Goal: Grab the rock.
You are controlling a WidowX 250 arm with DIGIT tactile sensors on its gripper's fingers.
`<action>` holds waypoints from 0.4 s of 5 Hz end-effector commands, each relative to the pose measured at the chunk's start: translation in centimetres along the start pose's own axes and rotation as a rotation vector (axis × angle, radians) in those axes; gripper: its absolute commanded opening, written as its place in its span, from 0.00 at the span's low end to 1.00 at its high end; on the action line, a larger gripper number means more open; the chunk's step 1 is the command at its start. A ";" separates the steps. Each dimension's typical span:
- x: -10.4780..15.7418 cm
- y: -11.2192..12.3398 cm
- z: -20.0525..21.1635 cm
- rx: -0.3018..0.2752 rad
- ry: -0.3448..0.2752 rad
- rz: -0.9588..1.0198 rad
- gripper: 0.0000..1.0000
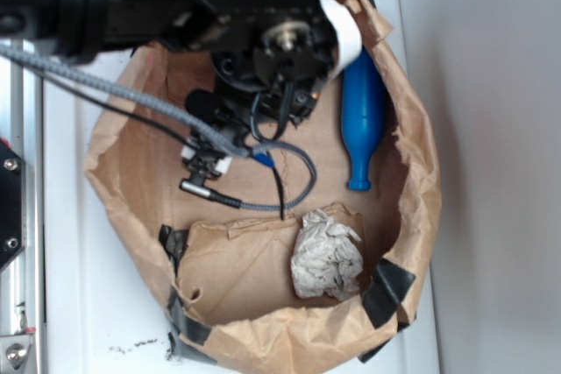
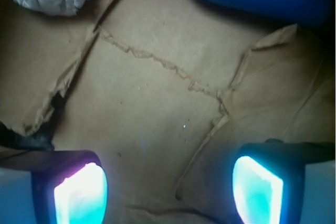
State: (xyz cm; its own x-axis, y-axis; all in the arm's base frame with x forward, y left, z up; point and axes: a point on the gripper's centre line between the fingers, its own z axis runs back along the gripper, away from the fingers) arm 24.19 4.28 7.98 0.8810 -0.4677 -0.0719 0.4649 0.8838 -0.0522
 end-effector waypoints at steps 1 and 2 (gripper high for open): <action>-0.3 2.7 2.2 0.140 -0.088 -0.058 1.00; -0.7 3.0 1.6 0.179 -0.063 -0.051 1.00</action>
State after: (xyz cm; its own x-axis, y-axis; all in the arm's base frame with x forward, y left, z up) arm 25.07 6.94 8.48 0.8441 -0.5350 -0.0372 0.5360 0.8393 0.0909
